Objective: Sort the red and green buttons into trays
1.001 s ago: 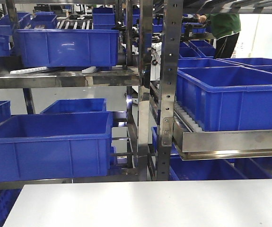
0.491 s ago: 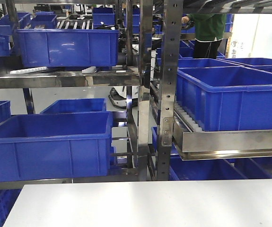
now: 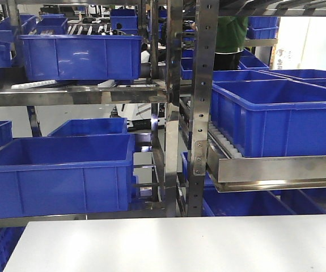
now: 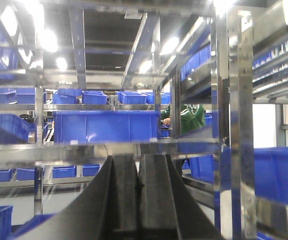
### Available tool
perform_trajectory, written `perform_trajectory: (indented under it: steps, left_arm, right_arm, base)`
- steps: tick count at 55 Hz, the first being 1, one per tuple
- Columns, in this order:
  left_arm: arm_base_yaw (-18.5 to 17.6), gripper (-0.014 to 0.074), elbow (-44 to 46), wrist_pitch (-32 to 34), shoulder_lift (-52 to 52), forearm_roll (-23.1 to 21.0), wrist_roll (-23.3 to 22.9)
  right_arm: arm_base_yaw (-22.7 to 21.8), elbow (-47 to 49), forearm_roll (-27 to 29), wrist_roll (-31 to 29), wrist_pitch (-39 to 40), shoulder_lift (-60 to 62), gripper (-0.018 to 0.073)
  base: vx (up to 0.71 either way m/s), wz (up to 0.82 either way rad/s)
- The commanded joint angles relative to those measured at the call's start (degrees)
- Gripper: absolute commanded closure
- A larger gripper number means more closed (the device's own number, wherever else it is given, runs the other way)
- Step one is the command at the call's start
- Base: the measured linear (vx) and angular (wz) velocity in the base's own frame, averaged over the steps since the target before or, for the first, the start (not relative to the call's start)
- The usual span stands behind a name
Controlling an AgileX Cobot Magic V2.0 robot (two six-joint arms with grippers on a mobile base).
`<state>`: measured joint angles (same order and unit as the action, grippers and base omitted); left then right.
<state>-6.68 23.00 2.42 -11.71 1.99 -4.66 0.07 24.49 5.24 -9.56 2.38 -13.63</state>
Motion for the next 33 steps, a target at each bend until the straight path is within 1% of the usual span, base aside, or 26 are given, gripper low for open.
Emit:
perform_trajectory:
  steps: [1, 5, 10, 16, 22, 28, 33]
  left_arm:
    - [-0.2, 0.0599, 7.2, 2.3, -10.1, -0.2, -0.5]
    - [-0.2, 0.0599, 9.9, 3.8, -16.8, -0.3, -0.5]
    - [-0.2, 0.0599, 11.8, 5.3, -24.0, -0.4, -1.0]
    - [-0.2, 0.0596, 12.2, 6.8, -29.1, -0.4, -1.1]
    - [-0.2, 0.0579, 12.2, 7.1, -32.0, -0.3, -1.0]
    - [-0.2, 0.0522, 12.2, 7.1, -33.8, -0.3, -1.0]
    - [-0.2, 0.0435, 12.2, 7.1, -34.9, -0.3, -1.0]
  right_arm:
    - [-0.2, 7.6, -0.1, -0.7, 1.6, -9.3, 0.0567]
    - [-0.2, 11.5, 0.0, -0.7, 1.6, -16.3, 0.0567]
    - [-0.2, 13.6, 0.1, -0.7, 1.7, -22.5, 0.0567]
    - [-0.2, 13.8, 0.3, -0.7, 1.8, -27.0, 0.0567]
    - [-0.2, 13.8, 0.3, -0.5, 1.3, -29.8, 0.0564]
    - [-0.2, 13.8, 0.3, -0.5, 0.8, -30.8, 0.0538]
    - [-0.2, 13.8, 0.3, 0.0, -0.3, -30.8, 0.0472]
  base:
    - [0.00, 0.00]
    - [0.00, 0.00]
    - [0.00, 0.00]
    - [0.00, 0.00]
    - [0.00, 0.00]
    - [0.00, 0.00]
    - [0.00, 0.00]
